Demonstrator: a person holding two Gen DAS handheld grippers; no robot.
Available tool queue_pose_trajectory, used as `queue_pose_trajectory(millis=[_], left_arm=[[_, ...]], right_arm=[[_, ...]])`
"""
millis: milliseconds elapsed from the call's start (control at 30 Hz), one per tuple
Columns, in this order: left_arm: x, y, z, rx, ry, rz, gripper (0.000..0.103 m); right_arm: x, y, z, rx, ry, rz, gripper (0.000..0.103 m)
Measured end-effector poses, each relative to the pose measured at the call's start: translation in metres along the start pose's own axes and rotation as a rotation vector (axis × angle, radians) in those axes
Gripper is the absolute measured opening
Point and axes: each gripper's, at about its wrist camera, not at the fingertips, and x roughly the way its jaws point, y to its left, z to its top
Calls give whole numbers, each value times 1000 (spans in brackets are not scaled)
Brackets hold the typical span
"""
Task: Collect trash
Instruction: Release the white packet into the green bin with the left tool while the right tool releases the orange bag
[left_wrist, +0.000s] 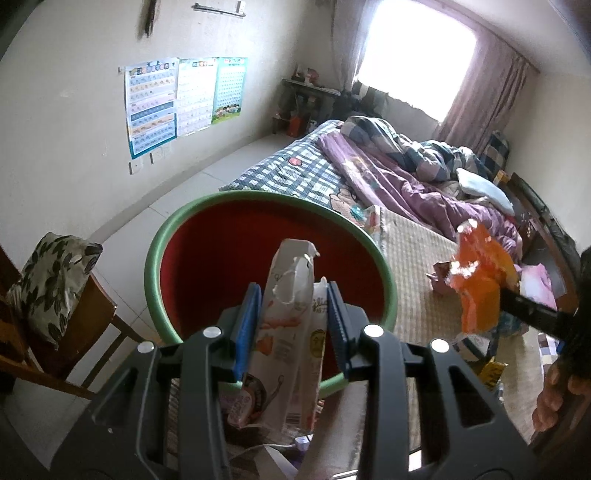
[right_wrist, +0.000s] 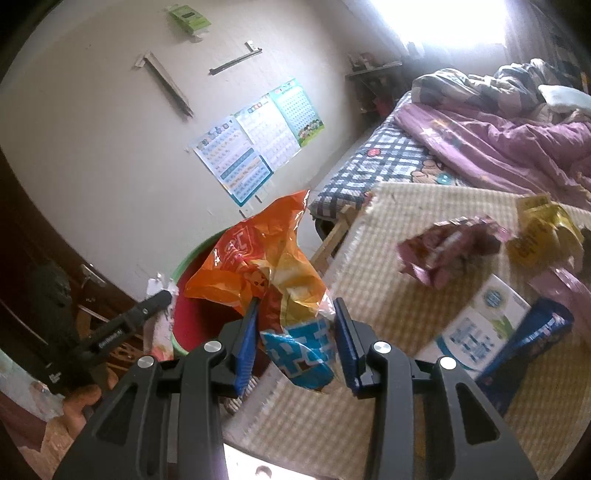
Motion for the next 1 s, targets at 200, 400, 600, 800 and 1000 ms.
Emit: queue_pose_trajectory(millis=[200,400,600,800,1000], left_arm=[[13,6,2,23,26,-11,35],[23,13,3,24,44,9,35],[30,22,6,22,62,28,35],[37,25,6,26,79,11,35],[39,28,6,26,83,13,35]], right_arm=[[27,26,16,-37,15,8,38],[54,47,23,-69,45,0,38],[78,58,21,-81,94,-4,38],[88,65,18,-99,110,-20,38],[89,69,17,-100,113,-14,38]])
